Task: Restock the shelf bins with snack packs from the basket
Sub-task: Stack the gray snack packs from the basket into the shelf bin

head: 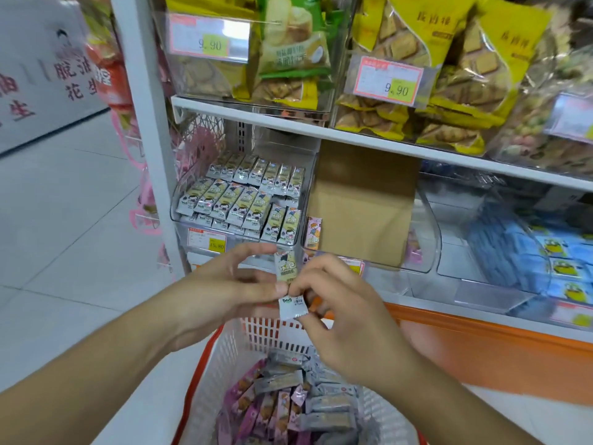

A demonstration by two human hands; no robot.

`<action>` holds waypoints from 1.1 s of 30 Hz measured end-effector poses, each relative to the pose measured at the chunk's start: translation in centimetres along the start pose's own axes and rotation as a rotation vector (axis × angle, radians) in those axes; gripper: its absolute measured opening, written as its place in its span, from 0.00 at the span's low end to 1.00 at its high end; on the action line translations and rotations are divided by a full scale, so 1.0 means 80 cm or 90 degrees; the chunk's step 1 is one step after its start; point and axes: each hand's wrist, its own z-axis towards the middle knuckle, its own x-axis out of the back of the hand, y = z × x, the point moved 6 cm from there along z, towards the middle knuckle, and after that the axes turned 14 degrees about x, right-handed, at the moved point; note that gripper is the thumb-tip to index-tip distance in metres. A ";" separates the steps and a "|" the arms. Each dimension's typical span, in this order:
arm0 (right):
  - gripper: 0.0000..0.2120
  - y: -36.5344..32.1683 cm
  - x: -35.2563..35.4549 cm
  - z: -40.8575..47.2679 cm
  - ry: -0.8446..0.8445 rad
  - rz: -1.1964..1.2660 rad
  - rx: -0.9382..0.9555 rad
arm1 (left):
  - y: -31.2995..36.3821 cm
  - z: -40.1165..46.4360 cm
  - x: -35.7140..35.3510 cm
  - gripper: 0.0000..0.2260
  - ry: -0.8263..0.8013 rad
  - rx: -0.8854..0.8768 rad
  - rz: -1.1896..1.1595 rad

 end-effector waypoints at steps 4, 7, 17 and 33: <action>0.17 0.003 0.002 -0.003 -0.029 0.116 -0.032 | 0.013 0.001 0.010 0.33 0.038 -0.039 0.081; 0.17 0.022 0.003 -0.001 -0.004 0.217 -0.195 | 0.022 0.001 0.016 0.35 0.053 -0.078 0.127; 0.07 0.073 -0.022 0.012 0.141 0.394 -0.452 | 0.019 0.018 -0.007 0.46 0.080 -0.116 0.367; 0.18 0.123 0.011 0.082 0.068 -0.012 -0.274 | 0.150 0.131 0.066 0.48 0.310 -0.205 0.814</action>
